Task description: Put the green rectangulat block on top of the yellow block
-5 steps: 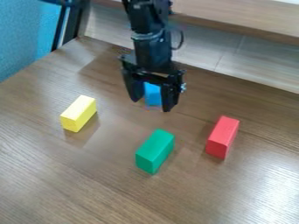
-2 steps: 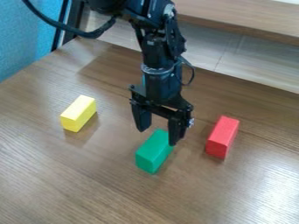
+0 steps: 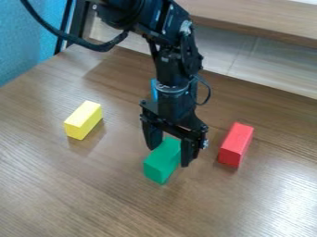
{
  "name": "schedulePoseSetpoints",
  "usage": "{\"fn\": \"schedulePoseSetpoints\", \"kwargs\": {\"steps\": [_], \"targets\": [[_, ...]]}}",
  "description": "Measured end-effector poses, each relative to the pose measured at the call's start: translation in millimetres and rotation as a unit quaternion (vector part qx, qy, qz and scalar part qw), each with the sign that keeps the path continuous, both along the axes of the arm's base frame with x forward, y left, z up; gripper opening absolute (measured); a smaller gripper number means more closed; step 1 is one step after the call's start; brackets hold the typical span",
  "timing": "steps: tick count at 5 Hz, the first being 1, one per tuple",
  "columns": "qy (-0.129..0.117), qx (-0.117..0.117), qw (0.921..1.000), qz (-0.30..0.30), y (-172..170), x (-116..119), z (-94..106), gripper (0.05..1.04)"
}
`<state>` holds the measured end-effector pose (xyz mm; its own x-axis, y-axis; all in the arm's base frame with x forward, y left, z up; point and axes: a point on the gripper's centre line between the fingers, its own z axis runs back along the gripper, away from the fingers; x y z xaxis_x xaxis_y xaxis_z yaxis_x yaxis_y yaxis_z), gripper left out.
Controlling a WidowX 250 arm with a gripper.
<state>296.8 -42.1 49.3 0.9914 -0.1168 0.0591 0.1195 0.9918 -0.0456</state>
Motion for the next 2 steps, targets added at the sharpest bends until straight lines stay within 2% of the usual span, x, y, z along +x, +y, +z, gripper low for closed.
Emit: {"fn": "schedulePoseSetpoints", "kwargs": {"steps": [1,2], "targets": [[-0.002,0.003,1.0,0.001,0.9,-5.4,-8.1,0.999],[0.009,0.006,0.9999,0.006,1.1,-7.0,-18.7,0.964]]}}
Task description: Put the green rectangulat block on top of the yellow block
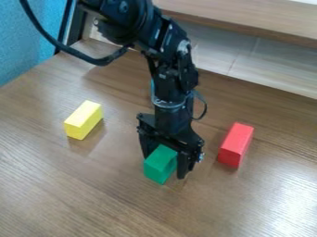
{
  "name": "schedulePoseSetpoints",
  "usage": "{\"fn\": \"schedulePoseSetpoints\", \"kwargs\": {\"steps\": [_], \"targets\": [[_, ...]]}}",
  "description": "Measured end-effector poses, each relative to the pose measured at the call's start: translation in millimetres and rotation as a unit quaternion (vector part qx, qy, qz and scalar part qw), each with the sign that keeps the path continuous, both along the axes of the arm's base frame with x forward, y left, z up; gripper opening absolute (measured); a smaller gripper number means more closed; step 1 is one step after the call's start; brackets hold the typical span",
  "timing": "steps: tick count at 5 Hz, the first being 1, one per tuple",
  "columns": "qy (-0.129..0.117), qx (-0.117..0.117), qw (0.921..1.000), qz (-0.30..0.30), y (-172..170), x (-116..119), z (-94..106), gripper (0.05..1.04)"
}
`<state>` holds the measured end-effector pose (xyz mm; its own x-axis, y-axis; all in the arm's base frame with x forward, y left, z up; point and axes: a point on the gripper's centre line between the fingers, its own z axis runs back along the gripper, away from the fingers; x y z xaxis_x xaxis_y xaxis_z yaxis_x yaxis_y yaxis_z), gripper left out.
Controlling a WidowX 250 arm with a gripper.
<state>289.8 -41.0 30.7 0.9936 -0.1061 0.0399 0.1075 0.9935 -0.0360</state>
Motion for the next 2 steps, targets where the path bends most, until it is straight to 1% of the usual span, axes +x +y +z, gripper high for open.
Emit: {"fn": "schedulePoseSetpoints", "kwargs": {"steps": [1,2], "targets": [[-0.01,0.003,0.9998,0.019,0.8,-3.7,-7.3,0.668],[-0.015,0.002,0.9996,0.026,-0.3,-3.8,-7.4,0.599]]}}
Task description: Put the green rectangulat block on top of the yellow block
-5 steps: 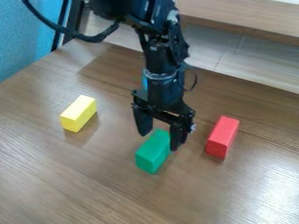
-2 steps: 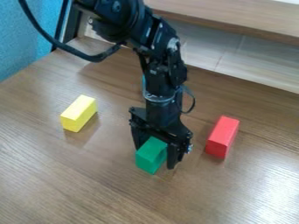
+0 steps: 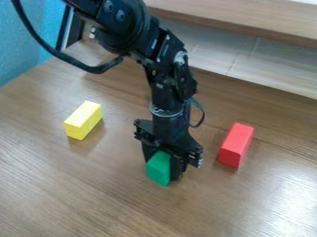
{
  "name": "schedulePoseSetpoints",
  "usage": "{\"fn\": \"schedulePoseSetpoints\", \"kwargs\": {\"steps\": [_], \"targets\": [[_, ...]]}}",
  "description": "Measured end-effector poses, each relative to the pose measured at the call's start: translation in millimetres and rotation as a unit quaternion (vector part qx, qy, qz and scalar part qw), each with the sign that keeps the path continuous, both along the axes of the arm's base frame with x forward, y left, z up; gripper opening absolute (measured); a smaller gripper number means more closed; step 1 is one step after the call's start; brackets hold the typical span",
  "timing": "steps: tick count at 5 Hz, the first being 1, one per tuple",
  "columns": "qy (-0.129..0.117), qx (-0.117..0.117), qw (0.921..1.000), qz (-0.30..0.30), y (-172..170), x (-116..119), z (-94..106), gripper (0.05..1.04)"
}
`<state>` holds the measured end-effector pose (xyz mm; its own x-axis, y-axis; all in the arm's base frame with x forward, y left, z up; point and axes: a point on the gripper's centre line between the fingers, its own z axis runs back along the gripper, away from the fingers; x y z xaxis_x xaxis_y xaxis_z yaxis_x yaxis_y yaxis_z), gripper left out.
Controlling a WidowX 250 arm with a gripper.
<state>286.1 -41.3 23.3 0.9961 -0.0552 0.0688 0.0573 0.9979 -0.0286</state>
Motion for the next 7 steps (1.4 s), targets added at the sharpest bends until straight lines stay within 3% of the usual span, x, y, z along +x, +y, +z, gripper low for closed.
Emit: {"fn": "schedulePoseSetpoints", "kwargs": {"steps": [1,2,3,4,6,7], "targets": [[0.005,0.001,1.0,0.001,1.4,-6.6,6.0,0.599],[-0.02,-0.01,0.9997,0.009,12.2,-8.3,37.3,0.599],[-0.009,-0.008,0.9999,0.01,31.0,-13.7,43.7,0.599],[0.006,0.01,0.9997,0.022,56.0,-18.3,44.1,0.599],[-0.02,0.014,0.995,0.097,119.9,-17.9,68.2,0.599],[-0.029,0.006,0.9921,0.122,138.1,-17.8,76.1,0.599]]}}
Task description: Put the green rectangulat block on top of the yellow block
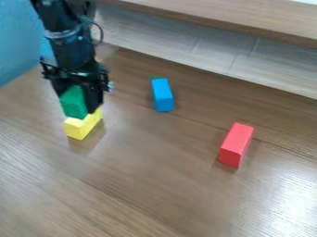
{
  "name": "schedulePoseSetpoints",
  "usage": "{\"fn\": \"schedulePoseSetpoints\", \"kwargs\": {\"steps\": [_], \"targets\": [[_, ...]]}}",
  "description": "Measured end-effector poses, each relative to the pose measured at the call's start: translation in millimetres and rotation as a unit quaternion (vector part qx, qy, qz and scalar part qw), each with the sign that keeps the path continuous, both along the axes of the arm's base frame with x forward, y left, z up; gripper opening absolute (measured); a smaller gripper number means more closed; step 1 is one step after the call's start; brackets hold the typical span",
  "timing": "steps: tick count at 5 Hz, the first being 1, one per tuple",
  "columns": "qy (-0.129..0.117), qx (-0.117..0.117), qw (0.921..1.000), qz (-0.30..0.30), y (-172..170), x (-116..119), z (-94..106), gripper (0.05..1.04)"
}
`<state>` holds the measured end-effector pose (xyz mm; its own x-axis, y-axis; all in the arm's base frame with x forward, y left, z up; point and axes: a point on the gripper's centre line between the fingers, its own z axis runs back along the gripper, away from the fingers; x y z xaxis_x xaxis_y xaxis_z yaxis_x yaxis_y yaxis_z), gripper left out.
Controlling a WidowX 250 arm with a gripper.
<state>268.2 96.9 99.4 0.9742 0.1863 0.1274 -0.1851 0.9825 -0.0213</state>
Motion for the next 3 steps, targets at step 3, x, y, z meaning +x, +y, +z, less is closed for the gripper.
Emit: {"fn": "schedulePoseSetpoints", "kwargs": {"steps": [3], "targets": [[0.009,0.001,0.9997,0.024,26.8,5.3,-16.4,0.599]]}}
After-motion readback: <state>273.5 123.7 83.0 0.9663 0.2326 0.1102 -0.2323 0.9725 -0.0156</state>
